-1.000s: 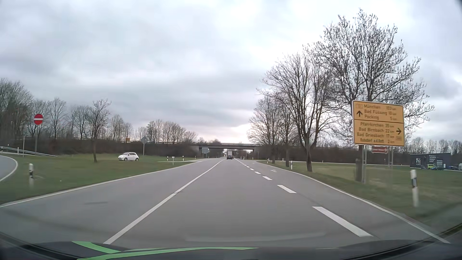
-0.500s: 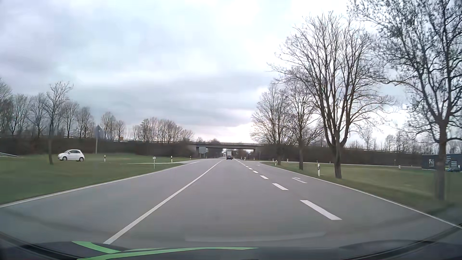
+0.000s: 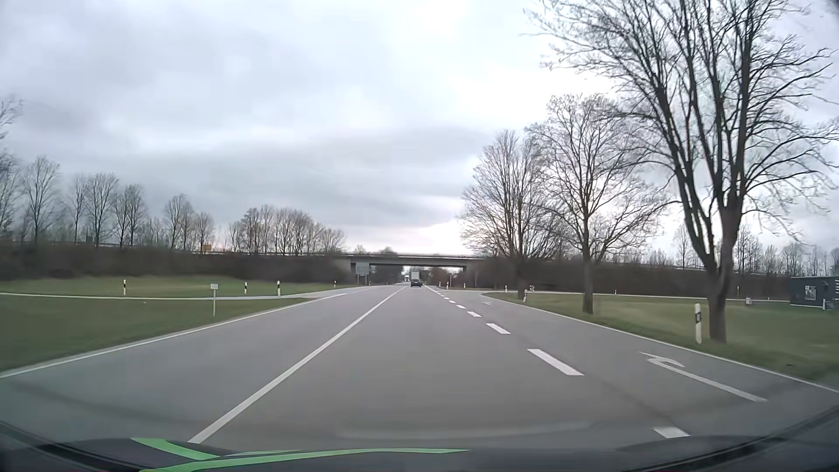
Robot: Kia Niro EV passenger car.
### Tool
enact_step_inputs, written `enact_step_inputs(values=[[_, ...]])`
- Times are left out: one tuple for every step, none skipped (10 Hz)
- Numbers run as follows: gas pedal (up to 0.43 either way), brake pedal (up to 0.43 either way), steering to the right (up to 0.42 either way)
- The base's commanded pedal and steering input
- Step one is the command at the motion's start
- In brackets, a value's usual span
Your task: Follow the waypoints while adhering to traffic rules and regulations
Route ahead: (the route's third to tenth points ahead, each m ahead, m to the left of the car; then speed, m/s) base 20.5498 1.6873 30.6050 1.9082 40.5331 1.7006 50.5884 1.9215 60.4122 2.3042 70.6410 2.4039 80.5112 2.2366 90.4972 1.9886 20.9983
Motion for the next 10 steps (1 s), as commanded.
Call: enact_step_inputs(values=[[0.177, 0.0, 0.003], [0.177, 0.0, 0.003], [0.177, 0.0, 0.003], [0.189, 0.0, 0.003], [0.189, 0.0, 0.003], [0.189, 0.0, 0.003], [0.189, 0.0, 0.003], [0.189, 0.0, 0.003], [0.189, 0.0, 0.003], [0.189, 0.0, 0.003]])
